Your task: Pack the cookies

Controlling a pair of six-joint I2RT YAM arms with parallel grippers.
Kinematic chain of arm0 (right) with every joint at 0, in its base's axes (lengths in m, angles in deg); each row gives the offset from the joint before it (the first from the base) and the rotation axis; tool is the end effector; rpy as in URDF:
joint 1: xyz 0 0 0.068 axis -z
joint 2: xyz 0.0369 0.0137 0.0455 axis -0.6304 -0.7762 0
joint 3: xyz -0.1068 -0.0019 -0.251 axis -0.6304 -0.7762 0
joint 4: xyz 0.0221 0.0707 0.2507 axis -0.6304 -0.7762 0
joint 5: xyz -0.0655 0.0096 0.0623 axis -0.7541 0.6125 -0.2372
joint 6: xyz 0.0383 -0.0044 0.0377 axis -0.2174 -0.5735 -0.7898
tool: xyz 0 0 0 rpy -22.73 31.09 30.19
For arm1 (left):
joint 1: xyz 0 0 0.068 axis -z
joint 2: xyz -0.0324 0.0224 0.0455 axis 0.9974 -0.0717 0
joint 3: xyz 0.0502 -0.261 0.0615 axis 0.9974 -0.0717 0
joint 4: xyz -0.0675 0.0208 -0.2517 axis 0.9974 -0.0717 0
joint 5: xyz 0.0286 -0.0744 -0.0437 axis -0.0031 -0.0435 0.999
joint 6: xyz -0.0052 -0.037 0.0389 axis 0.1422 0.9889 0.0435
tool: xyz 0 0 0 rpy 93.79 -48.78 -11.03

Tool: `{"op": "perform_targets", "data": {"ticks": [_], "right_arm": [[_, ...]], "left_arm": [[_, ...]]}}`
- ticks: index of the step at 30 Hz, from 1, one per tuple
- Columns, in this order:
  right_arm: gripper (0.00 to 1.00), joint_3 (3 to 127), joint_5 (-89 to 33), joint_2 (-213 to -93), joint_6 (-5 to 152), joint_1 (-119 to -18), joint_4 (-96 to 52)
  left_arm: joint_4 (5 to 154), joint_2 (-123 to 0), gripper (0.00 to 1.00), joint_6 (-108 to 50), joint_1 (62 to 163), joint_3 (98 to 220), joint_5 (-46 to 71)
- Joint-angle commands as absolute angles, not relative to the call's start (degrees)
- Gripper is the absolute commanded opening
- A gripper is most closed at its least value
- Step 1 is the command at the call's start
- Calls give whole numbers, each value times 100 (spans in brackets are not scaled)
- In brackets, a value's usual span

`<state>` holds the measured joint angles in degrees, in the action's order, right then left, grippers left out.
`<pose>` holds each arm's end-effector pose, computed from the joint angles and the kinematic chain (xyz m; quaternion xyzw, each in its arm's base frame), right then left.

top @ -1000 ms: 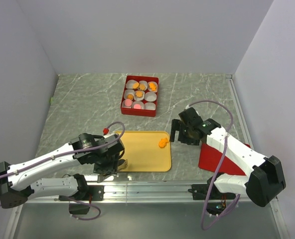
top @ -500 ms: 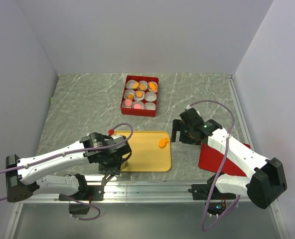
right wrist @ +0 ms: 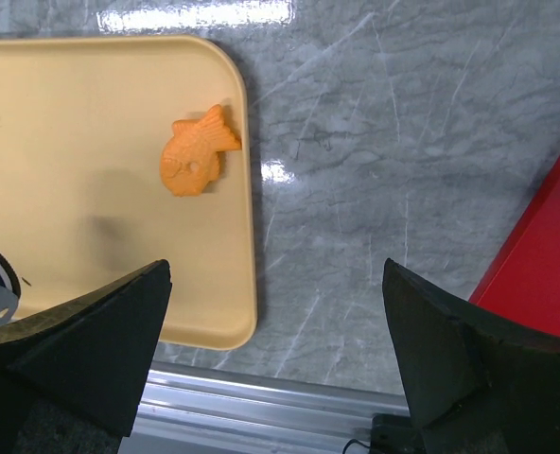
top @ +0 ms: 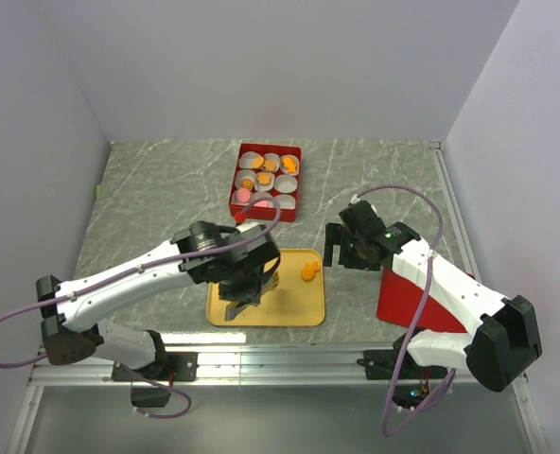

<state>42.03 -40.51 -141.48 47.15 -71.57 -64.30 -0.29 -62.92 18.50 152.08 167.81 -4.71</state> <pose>0.1990 0.1232 0.2518 0.0149 0.9651 0.1049 0.2397 0.0976 -0.2075 0.3458 0.0464 0.9850 -0.0974 0.1350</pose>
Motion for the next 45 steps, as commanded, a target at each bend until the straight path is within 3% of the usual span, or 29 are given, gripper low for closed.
{"op": "perform_targets", "data": {"ticks": [1,11,30,45], "right_arm": [[100,4486,-4185,-14149,4819,-7187,-6405],[100,4583,-4343,-14122,4863,-7073,-6475],[100,5110,-4264,-14412,5118,-6826,-6669],[100,5602,-4088,-14922,5373,-6738,-6669]], "left_arm": [[-122,-6744,40,1405,15155,17462,-753],[-43,-8065,38,315,14611,18817,-1237],[818,-9743,40,-811,12685,21260,-877],[1425,-10596,41,-890,12140,21630,-323]]}}
